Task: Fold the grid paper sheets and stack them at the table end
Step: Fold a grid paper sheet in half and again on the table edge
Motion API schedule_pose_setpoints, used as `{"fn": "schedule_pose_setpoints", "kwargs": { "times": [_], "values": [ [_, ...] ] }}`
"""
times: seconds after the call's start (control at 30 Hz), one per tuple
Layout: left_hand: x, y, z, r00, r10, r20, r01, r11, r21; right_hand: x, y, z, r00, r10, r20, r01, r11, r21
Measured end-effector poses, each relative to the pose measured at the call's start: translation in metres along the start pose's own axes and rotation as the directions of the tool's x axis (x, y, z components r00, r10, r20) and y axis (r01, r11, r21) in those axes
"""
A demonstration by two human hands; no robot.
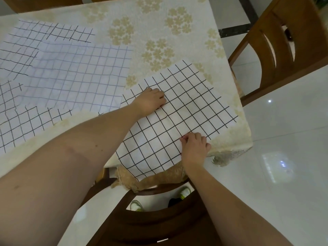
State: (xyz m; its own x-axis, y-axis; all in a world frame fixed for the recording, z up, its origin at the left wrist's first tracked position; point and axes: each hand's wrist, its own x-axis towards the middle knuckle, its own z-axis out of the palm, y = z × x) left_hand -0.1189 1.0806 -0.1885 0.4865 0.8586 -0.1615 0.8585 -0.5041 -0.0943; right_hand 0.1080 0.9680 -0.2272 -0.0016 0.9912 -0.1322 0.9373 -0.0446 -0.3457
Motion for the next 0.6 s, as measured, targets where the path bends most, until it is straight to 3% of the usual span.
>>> {"fn": "schedule_pose_setpoints", "kwargs": {
  "times": [0.2,0.6],
  "values": [
    [-0.015,-0.004,-0.011,0.99,0.077,-0.119,-0.074,0.997,0.029,-0.005,-0.002,-0.006,0.996,-0.074,-0.058,0.077,0.996,0.038],
    [-0.04,0.005,-0.047,0.999,-0.012,0.035,0.014,0.999,-0.047,-0.009,-0.005,-0.014,0.994,-0.067,0.087,0.067,0.998,0.005]
  ]
}}
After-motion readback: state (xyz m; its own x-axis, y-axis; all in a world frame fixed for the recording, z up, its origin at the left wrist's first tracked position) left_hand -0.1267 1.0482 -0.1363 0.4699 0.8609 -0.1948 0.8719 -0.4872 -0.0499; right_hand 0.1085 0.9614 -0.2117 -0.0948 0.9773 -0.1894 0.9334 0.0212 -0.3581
